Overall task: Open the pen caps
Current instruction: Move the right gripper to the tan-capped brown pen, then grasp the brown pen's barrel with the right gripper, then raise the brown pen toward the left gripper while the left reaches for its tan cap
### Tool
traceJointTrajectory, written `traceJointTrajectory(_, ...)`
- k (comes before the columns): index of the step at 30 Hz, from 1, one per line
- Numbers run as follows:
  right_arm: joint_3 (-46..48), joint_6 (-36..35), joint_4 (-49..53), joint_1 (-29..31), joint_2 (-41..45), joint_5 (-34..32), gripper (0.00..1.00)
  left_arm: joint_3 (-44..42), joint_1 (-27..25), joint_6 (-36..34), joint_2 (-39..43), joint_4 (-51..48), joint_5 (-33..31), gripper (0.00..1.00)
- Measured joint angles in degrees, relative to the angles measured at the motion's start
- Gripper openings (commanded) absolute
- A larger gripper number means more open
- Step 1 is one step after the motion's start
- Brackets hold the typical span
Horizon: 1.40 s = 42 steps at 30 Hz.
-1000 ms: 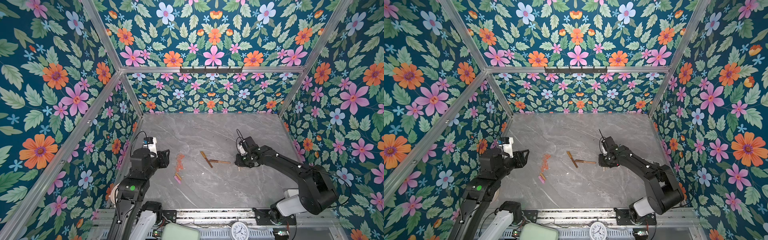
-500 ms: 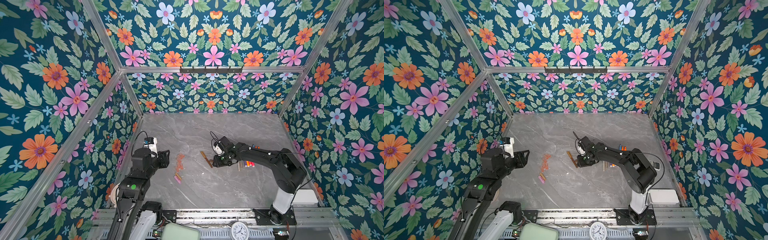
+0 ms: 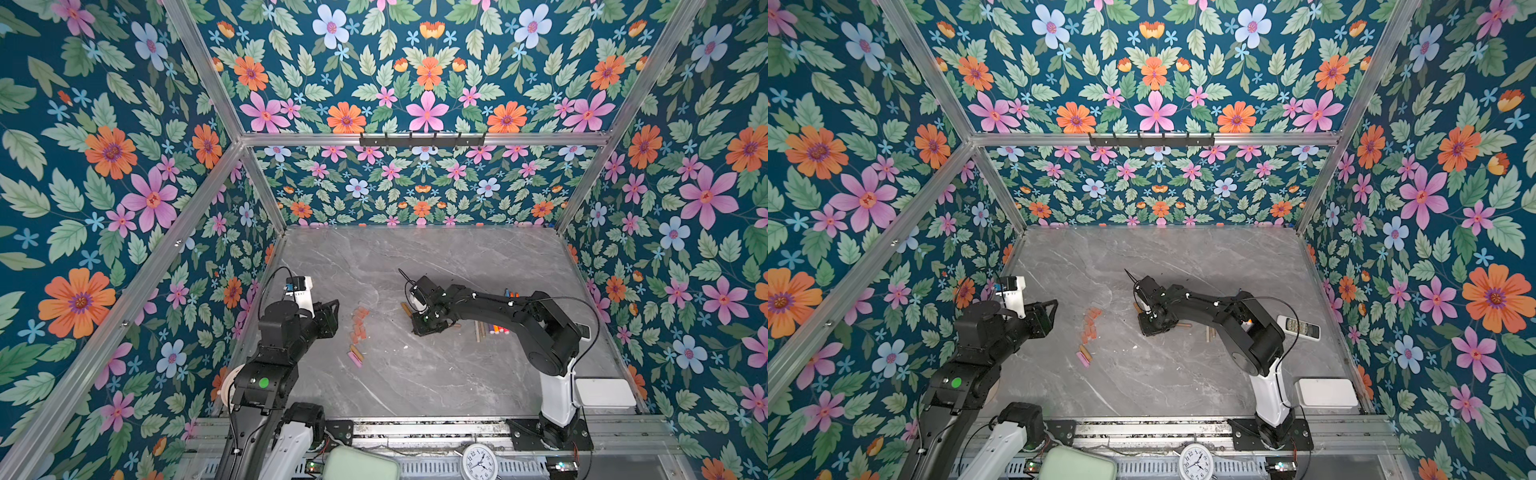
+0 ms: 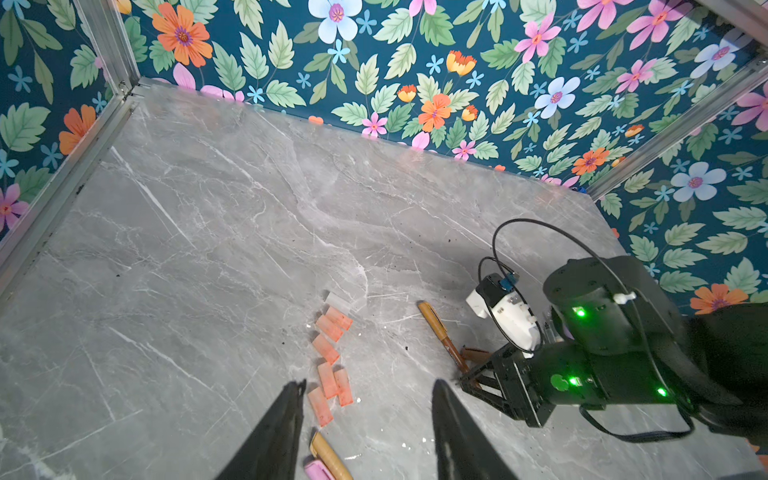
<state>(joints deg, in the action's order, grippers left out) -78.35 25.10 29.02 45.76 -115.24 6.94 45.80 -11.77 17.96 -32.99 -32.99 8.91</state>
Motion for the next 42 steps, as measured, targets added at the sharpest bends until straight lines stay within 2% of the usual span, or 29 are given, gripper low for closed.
traceJointTrajectory(4, -2.6, 0.22, 2.8, 1.36, -1.75, -4.09, 0.04, -0.02, 0.0, 0.0, 0.22, 0.15, -0.02, 0.52)
traceJointTrajectory(6, -2.54, 0.2, 2.8, 1.68, -1.68, -4.76, 0.0, -0.04, 0.0, 0.0, -0.13, 0.07, 0.0, 0.53)
traceJointTrajectory(10, 0.66, 0.11, 0.26, 1.68, 0.42, -3.82, 0.0, -0.04, 0.02, 0.0, -0.76, 0.07, 0.04, 0.53)
traceJointTrajectory(24, 6.54, -1.33, 0.2, 2.03, 12.76, 7.52, 0.0, -0.02, 0.02, -0.09, -4.92, 0.24, 2.16, 0.55)
traceJointTrajectory(32, 9.64, -1.31, 0.66, 3.32, 18.88, 9.38, 0.0, 1.03, -0.13, 0.04, -11.45, 0.28, 8.44, 0.57)
traceJointTrajectory(35, 11.98, -0.81, 0.33, 4.09, 21.53, 9.64, 0.0, -1.68, -0.24, 3.8, -11.26, 5.64, 12.9, 0.65)
traceJointTrajectory(39, 14.45, 0.7, -1.51, 5.4, 24.72, 10.4, 0.0, -8.98, -2.4, 12.5, -13.42, 15.54, 19.1, 0.65)
traceJointTrajectory(42, 15.98, 1.95, -2.51, 6.32, 26.62, 10.51, 0.0, -12.26, -6.84, 17.59, -16.48, 22.47, 20.13, 0.65)
